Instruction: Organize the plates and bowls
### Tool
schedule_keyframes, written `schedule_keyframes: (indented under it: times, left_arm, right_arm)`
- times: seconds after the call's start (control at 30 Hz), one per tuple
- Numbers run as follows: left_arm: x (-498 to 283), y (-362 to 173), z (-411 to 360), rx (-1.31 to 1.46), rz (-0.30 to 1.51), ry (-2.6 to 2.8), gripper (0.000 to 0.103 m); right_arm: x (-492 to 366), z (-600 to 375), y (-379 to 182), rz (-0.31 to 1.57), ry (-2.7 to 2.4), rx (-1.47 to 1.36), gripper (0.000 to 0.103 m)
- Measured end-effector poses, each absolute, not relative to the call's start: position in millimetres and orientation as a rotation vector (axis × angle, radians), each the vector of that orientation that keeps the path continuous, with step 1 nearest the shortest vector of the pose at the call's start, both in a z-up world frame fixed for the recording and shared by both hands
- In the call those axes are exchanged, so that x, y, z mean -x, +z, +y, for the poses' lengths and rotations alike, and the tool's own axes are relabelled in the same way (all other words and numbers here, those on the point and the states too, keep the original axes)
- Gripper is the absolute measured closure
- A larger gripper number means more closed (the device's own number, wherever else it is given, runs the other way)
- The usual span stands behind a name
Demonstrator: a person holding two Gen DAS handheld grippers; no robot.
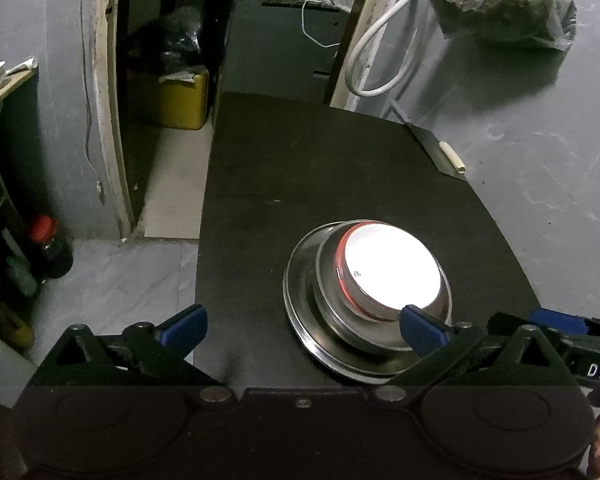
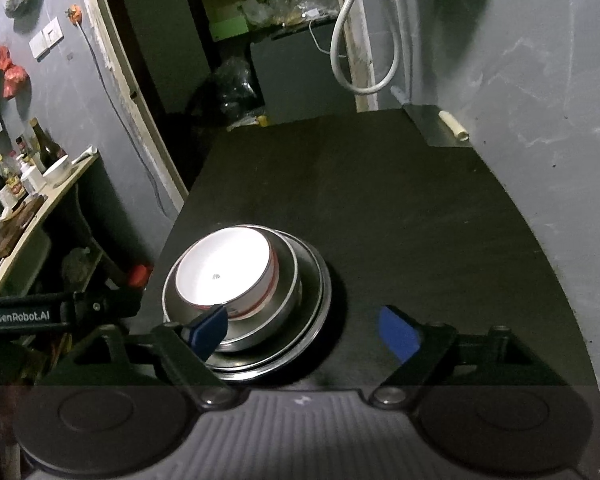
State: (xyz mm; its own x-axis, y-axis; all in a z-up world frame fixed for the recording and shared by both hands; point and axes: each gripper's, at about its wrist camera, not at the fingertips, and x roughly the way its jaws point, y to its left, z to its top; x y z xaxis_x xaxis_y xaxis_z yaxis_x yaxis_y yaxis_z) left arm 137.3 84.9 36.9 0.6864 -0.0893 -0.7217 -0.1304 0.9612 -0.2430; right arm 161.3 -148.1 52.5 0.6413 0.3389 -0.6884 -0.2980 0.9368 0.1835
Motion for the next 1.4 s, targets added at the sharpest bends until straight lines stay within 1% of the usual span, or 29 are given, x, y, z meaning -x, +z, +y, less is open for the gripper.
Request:
schedule_keyframes:
  times: [0.07,0.27,1.4]
  left_arm:
    - [-132.4,38.5,83.7,0.28,0.807,0.019,0.001]
    - [-117.3,41.3,81.7,0.273,0.788,0.011,0.001]
    - [-39.3,45.2,78.5,0.244,0.775,0.015,0.001]
  right_arm:
    - [-157.6,-149.8,54.5,0.788,0.361,-0.062,0.012]
    - [-144.0,-153.7,60.1,0.765,0.354,-0.074,0.009]
    - [-69.2,-160.9,63.8,0.72,0.36,-0.072,0.002]
